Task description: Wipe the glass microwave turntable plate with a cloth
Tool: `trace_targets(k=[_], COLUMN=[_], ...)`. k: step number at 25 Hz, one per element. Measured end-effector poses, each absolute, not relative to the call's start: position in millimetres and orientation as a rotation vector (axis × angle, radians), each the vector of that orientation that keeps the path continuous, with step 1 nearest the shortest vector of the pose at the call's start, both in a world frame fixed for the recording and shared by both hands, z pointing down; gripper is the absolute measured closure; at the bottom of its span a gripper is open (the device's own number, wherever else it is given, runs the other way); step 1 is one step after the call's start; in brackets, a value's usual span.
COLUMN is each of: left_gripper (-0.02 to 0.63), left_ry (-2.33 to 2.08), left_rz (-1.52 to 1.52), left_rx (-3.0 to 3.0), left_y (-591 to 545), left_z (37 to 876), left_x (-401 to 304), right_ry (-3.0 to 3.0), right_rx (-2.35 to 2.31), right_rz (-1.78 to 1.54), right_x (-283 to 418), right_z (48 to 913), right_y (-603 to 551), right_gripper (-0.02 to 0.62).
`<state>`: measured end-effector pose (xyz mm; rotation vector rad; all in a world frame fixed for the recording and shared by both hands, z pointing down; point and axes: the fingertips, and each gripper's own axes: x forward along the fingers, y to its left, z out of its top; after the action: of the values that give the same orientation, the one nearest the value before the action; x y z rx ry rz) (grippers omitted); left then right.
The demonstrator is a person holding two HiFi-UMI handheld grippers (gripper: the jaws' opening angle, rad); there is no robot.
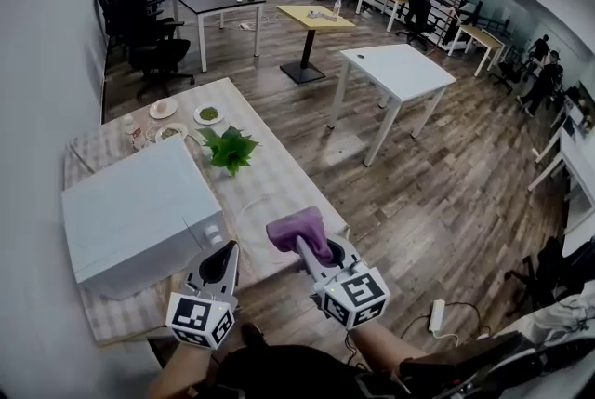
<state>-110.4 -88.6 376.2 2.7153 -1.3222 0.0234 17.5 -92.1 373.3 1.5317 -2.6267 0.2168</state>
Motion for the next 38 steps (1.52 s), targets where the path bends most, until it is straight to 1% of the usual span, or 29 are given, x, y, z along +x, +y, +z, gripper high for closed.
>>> trace_targets(k=[7, 17, 26, 32, 38], left_gripper=[0.6, 0.6, 0.6, 0.6, 0.6], left_ry=[-1.34, -1.385, -1.569, -1.663, -1.742], left_rz=[0.016, 0.038, 0.111, 0.122, 0.164], left_rx=[2.705, 2.662, 2.529, 2.467, 2.422], left_y=[-117, -149, -173, -186, -192], left_z=[374, 394, 413, 419, 446], left_x=[-130, -148, -142, -124, -104], right_ry=[-2.605, -2.576, -2.662, -2.679, -2.697], right_rx=[1.513, 1.45, 1.262, 1.088, 0.938], right_rz=[0.209, 0.237, 0.327, 0.283, 0.26], right_x=[-2, -20, -17, -13, -15], right_z=[375, 397, 420, 437, 463], right_y=[-125, -171, -215, -243, -263], right_gripper=[0.529, 0.529, 0.529, 0.529, 0.529])
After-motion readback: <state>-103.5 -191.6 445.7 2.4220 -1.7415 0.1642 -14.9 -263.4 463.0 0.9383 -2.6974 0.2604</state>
